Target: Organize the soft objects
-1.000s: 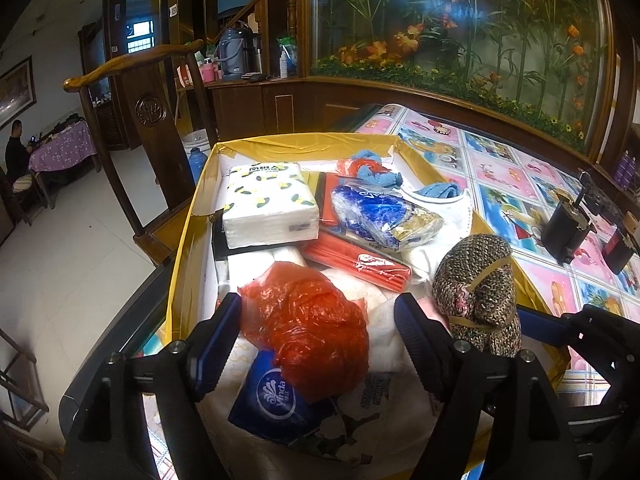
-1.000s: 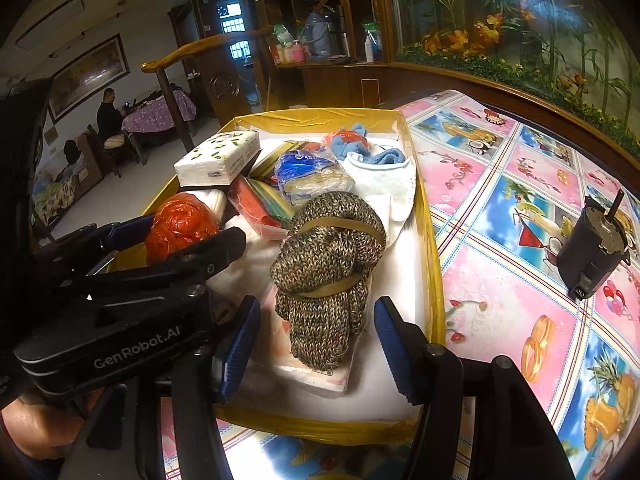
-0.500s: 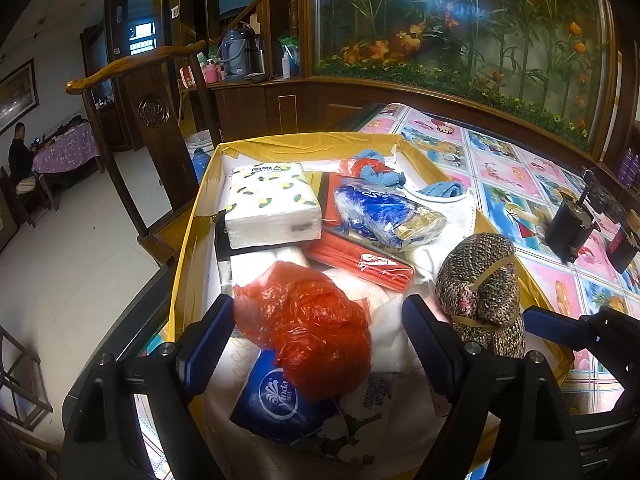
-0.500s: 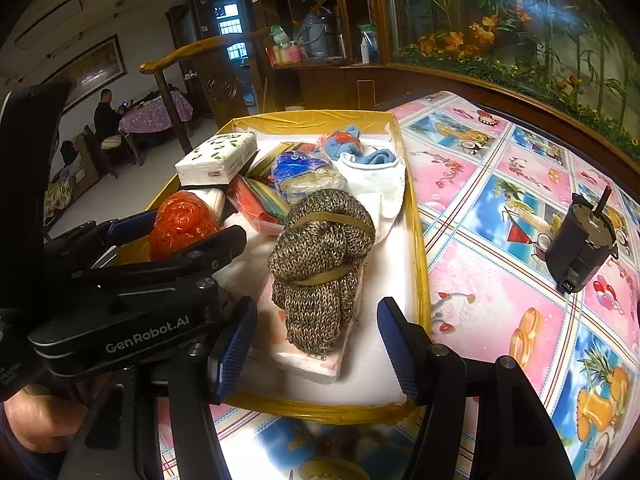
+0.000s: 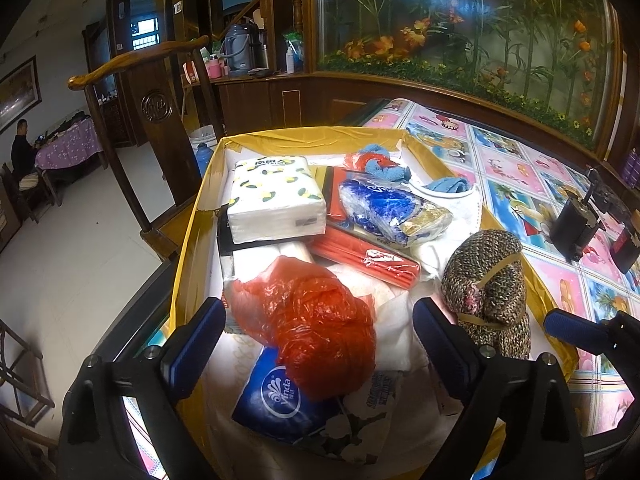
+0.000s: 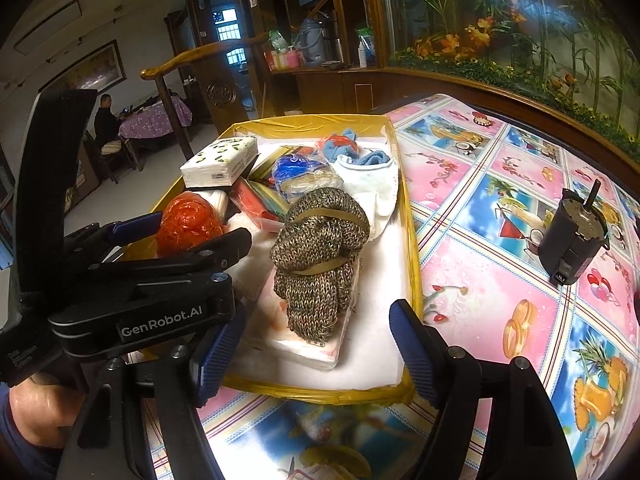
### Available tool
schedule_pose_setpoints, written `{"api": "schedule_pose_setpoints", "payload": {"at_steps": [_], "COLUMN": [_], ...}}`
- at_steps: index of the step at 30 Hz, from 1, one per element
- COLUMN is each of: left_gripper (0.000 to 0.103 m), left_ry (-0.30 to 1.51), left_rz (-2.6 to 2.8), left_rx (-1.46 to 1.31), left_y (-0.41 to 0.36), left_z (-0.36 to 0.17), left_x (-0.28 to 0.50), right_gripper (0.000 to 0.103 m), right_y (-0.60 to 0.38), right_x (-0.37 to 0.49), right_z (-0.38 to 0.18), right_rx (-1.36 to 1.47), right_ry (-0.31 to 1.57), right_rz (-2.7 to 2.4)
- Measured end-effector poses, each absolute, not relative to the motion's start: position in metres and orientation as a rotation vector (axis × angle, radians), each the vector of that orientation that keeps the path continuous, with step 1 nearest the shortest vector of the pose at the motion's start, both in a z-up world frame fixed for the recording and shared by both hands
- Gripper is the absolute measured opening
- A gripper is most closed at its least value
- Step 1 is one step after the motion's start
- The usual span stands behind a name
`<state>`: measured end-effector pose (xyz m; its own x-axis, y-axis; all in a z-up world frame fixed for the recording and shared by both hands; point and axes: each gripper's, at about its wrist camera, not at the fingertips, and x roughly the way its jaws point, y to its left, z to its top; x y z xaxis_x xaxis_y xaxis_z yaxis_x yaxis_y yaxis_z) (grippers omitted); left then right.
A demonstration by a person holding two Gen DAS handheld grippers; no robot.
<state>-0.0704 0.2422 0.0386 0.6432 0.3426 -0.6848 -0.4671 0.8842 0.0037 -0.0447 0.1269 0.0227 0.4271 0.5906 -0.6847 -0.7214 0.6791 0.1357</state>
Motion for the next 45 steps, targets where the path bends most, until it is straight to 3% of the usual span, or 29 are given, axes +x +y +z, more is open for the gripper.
{"api": "schedule_pose_setpoints", "payload": {"at_steps": [27, 39, 45], "left_gripper": [0.097, 0.097, 0.097], "left_ry": [0.766, 0.734, 0.811], "left_rz": [0.38, 0.411, 0.415], "left_rx": [-0.298, -0.326, -0.322], "left_y": [0.243, 0.257, 0.265], "left_z": [0.032, 0.036, 0.038], "left_x": [-0.086, -0.081, -0.067], "right_gripper": [0.082, 0.081, 0.081], "right_y": [0.125, 0.158, 0.174], "right_x": [-0.053, -0.031, -0.015], "right_z": [0.017, 0.019, 0.015], "right_rx": [-0.197, -0.233, -0.232], "right_ry": [0.701, 0.763, 0.826], "right_rz": [0.856, 0.789, 0.792]}}
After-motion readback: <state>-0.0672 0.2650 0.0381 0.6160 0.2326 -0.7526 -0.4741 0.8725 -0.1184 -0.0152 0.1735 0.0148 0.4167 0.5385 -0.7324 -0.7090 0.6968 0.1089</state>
